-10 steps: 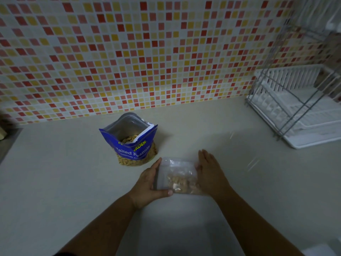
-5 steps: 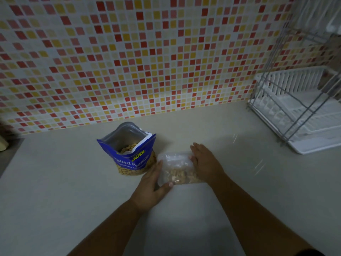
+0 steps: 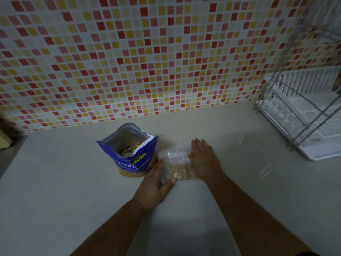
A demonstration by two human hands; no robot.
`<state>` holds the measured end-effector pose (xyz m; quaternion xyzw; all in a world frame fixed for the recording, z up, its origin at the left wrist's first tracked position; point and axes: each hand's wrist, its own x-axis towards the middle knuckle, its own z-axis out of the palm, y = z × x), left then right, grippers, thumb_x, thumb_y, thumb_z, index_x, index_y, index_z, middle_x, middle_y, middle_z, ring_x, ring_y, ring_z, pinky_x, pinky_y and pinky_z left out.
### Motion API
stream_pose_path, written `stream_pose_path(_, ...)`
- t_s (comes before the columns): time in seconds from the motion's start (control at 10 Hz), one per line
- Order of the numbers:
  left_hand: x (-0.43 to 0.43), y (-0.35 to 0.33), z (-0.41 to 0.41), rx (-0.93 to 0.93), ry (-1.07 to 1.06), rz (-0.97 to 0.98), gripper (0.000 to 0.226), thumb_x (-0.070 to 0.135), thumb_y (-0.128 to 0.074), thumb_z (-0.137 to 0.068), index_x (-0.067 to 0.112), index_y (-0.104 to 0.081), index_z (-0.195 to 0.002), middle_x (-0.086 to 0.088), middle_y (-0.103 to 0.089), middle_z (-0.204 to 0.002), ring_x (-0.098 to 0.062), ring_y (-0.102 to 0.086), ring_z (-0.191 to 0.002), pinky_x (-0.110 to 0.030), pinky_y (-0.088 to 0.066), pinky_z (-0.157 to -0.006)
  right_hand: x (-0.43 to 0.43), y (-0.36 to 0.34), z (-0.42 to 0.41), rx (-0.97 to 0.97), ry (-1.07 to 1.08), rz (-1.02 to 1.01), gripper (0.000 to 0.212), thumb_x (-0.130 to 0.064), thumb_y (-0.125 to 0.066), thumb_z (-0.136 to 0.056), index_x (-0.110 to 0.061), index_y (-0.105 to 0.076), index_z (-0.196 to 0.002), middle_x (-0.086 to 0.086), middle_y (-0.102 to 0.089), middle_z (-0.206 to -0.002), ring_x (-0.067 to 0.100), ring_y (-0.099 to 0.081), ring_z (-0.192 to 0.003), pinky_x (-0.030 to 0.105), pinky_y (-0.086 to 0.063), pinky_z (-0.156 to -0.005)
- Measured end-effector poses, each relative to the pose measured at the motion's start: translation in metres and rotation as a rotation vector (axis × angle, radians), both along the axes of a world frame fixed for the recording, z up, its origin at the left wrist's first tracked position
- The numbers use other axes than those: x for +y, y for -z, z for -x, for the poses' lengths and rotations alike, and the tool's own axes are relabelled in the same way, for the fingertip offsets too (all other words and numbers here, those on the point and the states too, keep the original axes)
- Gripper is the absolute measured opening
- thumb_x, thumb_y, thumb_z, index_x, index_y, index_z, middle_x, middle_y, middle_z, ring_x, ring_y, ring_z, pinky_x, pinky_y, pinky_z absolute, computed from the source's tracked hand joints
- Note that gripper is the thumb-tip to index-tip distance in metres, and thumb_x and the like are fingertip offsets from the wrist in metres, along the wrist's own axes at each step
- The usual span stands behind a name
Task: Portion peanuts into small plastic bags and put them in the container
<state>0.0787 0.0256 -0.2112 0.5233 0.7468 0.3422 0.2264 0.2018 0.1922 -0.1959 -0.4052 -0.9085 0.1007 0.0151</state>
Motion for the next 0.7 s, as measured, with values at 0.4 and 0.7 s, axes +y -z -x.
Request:
stream_pose_path(0.4, -0.007, -0.016, -0.010, 0.166, -0.119, 0.096, 0.084, 0.070, -0.030, -0.076, 0.024, -0.023, -0.146, -0.004, -0.032, -0.151, -0.023, -0.038, -0.134, -0.034, -0.036, -0.107, -0.006, -0.016, -0.002, 0.001, -0.015, 0.023, 0.055, -0.035, -0.022, -0.102, -0.009, -0.015, -0.150, 0.009, -0.016, -0.158, 0.025, -0.010, -0.147, 0.040, -0.006, -0.119)
stream_pose_path(0.7, -0.010, -0.066, -0.034, 0.330, -0.168, -0.025, 0.052, 0.042, -0.031, -0.097, 0.022, -0.026, -0.145, -0.004, -0.031, -0.151, -0.018, -0.033, -0.137, -0.027, -0.031, -0.109, -0.031, -0.075, -0.007, 0.079, -0.028, 0.009, 0.055, -0.038, -0.018, -0.102, -0.011, -0.010, -0.150, 0.006, -0.009, -0.160, 0.022, -0.003, -0.148, 0.037, -0.001, -0.120)
